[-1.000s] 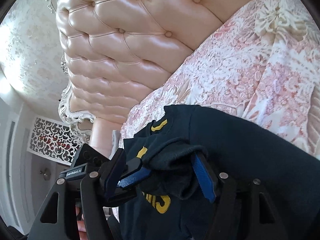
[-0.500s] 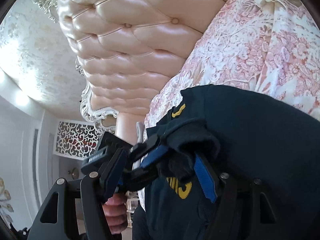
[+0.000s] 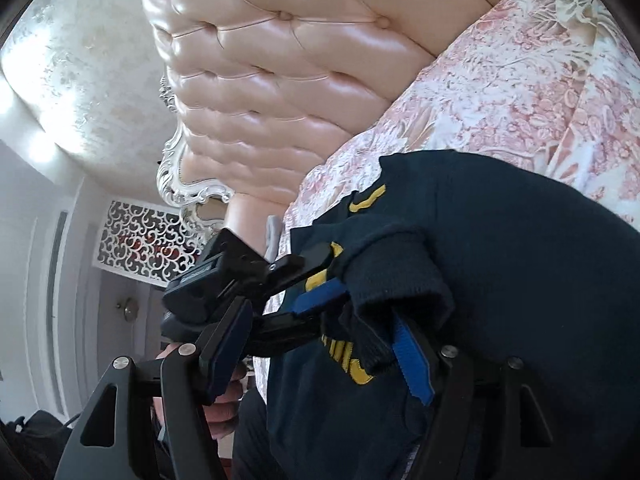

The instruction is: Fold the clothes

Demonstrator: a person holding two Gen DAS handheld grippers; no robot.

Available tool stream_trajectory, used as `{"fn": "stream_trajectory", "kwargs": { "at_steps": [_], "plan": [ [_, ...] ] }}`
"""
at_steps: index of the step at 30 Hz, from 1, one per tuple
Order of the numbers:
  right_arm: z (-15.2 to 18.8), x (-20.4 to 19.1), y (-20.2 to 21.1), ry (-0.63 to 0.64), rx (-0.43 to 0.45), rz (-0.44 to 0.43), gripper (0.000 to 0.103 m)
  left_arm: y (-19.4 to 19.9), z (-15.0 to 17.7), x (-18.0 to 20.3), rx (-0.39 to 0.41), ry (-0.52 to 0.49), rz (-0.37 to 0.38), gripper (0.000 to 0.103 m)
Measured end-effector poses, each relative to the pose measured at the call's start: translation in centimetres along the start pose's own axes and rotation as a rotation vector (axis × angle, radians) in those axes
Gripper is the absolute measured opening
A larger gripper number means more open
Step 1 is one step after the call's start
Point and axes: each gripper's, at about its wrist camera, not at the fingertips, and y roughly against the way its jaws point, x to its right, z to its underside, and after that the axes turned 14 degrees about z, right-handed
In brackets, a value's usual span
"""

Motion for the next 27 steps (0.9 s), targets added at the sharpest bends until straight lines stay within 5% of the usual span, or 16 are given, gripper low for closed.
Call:
{"fn": "stream_trajectory", "kwargs": {
  "at_steps": [4,7,13,14,16,25,27],
  "plan": [
    [0.7,-0.7,-0.6,0.06,-0.045,0.023,0.07,0.2,-0.1,0.4,-0.02,-0.003,0.023,0.029],
    [1.3,-1.5,-1.0,0.154,-0.036,0.184,0.071,0.4,-0.1,0.2,-0.034,-0.001,0.022,0.029],
    [2.9,-4.1,-1.4,0.354,-0.017,0.34,0.069,0.4,-0.3,0.5,-0.077,-0.019,0.003,0.031],
    [3.1,-4.2,-1.5,0.375,-0.019,0.358,0.065,0.3,-0.3,0.8,-0.087,-0.027,0.0,0.031],
    [3.5,-4.3,-1.9,0.417,-0.03,0.414,0.017,0.2,-0.3,1.4,-0.109,-0.049,-0.008,0.031],
    [2.8,-5.2,2.5,0.474,0.165,0.529,0.013,-0.5,0.4,2.1,-0.18,-0.075,-0.026,0.042],
    [2.7,-4.6,2.0,0.464,0.136,0.541,0.013,-0.7,0.7,1.6,-0.188,-0.061,-0.039,0.042]
  ]
}}
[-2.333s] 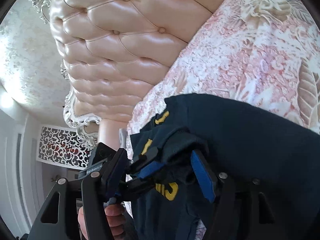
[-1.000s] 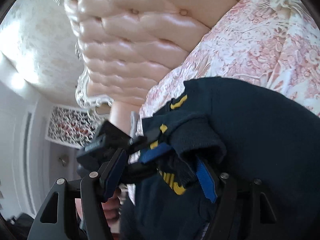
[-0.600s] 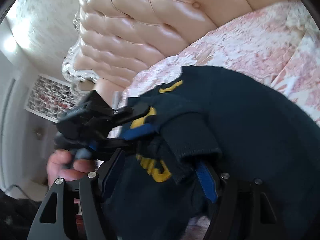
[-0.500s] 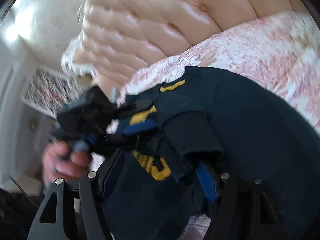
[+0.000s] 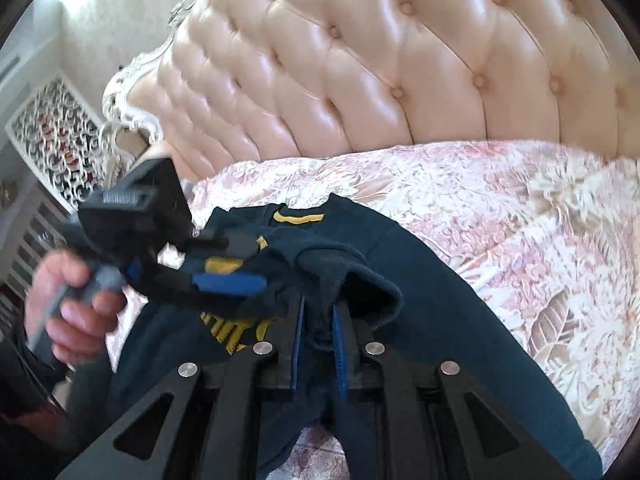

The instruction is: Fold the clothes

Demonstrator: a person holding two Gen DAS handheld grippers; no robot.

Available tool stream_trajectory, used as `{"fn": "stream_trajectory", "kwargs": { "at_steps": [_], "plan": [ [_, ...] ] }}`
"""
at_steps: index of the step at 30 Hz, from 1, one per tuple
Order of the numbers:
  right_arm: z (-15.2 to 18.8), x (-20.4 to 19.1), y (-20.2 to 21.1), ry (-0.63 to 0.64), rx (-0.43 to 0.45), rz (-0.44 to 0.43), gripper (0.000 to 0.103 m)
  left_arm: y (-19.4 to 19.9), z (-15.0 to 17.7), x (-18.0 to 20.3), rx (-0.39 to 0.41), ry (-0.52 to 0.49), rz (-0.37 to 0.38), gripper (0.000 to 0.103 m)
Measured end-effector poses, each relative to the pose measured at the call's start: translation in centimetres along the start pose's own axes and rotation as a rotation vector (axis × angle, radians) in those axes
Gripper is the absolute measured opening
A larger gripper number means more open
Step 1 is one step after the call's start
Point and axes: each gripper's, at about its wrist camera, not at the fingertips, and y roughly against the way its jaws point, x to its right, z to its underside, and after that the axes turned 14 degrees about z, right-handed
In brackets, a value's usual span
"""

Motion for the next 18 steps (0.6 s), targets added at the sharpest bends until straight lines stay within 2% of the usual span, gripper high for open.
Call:
{"fn": "stream_trajectory", "kwargs": {
  "at_steps": [5,9,11,13,18],
  "plan": [
    [1.1,0.2,-2.0,0.022,-0.1,0.013,0.013,-0.3,0.2,0.8,-0.01,-0.03,0.013,0.042],
    [1.3,0.2,-2.2,0.03,-0.134,0.015,0.017,-1.9,-0.8,0.9,-0.038,-0.059,-0.033,0.042],
    [1.5,0.3,-2.7,0.023,-0.157,0.013,0.017,-2.4,-1.6,0.1,-0.02,-0.044,-0.093,0.042],
    [1.5,0.3,-2.9,0.015,-0.17,0.005,0.018,-2.9,-1.8,-0.8,-0.031,-0.016,-0.109,0.042],
    [1.5,0.9,-2.9,-0.012,-0.185,-0.026,0.018,-1.7,0.0,2.3,-0.049,-0.125,-0.061,0.046]
  ]
}}
